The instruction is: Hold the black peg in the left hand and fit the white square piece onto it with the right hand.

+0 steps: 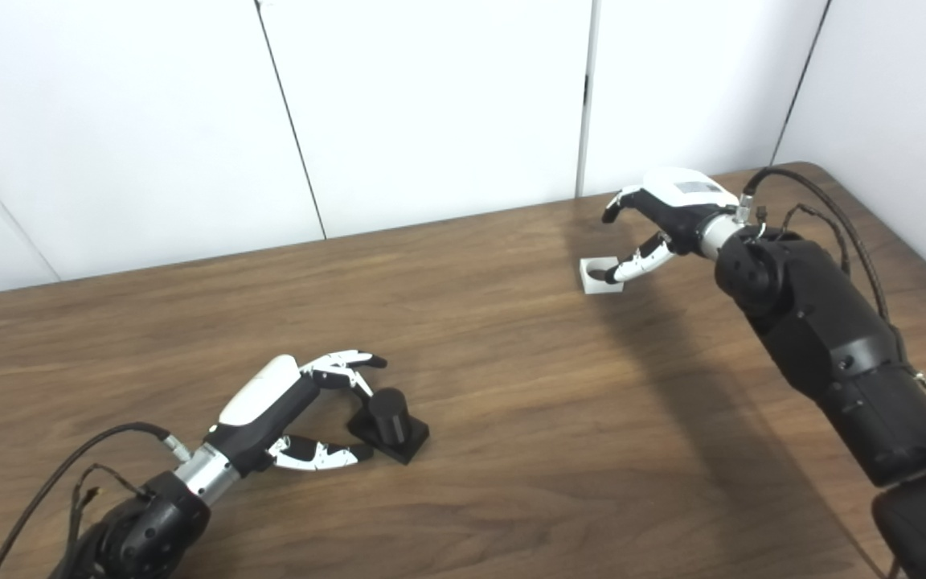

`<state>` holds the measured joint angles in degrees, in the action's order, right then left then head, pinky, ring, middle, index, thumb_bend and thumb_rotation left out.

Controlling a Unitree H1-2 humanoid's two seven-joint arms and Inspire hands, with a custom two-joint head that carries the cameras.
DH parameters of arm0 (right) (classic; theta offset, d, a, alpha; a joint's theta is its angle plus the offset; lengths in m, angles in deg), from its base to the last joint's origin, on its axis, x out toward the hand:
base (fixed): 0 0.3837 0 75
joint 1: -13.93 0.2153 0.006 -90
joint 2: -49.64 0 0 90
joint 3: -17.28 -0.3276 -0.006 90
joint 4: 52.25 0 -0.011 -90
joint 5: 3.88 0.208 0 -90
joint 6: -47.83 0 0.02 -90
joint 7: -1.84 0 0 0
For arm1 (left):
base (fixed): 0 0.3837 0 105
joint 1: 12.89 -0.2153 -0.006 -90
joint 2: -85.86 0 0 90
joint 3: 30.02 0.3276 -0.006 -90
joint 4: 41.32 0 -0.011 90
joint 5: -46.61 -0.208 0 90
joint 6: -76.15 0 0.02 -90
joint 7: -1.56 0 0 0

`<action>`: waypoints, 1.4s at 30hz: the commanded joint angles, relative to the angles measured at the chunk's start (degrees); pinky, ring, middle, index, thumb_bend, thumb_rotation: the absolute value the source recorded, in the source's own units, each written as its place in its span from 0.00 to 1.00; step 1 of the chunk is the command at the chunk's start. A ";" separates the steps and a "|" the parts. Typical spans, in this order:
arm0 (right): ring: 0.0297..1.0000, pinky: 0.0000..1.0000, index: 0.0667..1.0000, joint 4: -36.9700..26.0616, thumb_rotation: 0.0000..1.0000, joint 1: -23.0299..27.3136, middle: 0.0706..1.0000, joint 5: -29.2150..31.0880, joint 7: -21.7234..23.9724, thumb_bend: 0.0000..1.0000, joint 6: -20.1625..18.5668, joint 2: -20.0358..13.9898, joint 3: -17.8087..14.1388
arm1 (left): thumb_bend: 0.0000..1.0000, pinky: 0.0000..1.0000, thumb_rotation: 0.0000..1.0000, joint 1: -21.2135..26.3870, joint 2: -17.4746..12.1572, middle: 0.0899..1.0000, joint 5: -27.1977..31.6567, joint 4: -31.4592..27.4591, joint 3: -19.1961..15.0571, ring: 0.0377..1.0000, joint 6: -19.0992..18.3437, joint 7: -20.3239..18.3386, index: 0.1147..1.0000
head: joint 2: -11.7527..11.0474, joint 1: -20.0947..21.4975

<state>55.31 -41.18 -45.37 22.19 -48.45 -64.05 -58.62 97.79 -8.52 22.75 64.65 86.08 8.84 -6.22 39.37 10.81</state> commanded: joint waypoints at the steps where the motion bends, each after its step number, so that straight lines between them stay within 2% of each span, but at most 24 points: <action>1: 0.97 0.93 0.80 -0.65 0.43 3.70 0.93 -0.75 0.57 0.79 -0.40 -1.76 0.05 | 0.52 0.75 0.08 -2.96 -0.95 0.84 -1.11 2.01 1.92 0.89 -2.22 -5.31 0.43 | 0.06 0.08; 11: 0.98 0.94 0.81 0.74 0.46 3.76 0.94 -1.25 2.28 0.87 -1.05 -1.05 1.57 | 0.52 0.74 0.08 -2.98 -0.94 0.84 -1.62 1.56 2.05 0.88 -2.35 -5.19 0.43 | 0.44 -0.35; 22: 0.98 0.96 0.78 0.56 0.47 3.10 0.95 -1.54 3.46 0.85 -1.84 -0.01 3.23 | 0.52 0.74 0.08 -3.40 -1.08 0.85 -1.86 1.08 1.99 0.89 -2.75 -5.14 0.43 | 0.60 -0.71; 29: 0.98 0.96 0.77 0.57 0.44 2.71 0.94 -1.82 3.16 0.80 -2.22 0.41 3.49 | 0.52 0.74 0.08 -3.58 -1.15 0.85 -2.04 0.46 1.95 0.88 -3.26 -5.28 0.43 | 0.80 -0.93; 35: 0.97 0.97 0.75 1.78 0.40 2.41 0.93 -1.62 2.64 0.77 -1.78 0.83 3.57 | 0.52 0.73 0.08 -3.87 -1.09 0.84 -2.10 0.22 1.93 0.88 -3.07 -5.01 0.43 | 1.01 -1.45; 42: 0.96 0.98 0.75 4.38 0.40 3.36 0.92 -1.86 1.68 0.76 -1.44 0.91 4.18 | 0.52 0.74 0.08 -4.50 -1.44 0.84 -2.20 -0.93 1.75 0.88 -3.49 -5.22 0.43 | 1.31 -2.07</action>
<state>58.61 -40.91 -46.56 24.72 -50.19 -62.25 -54.42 96.21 -8.53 22.63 62.63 86.01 8.50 -6.22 40.60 8.70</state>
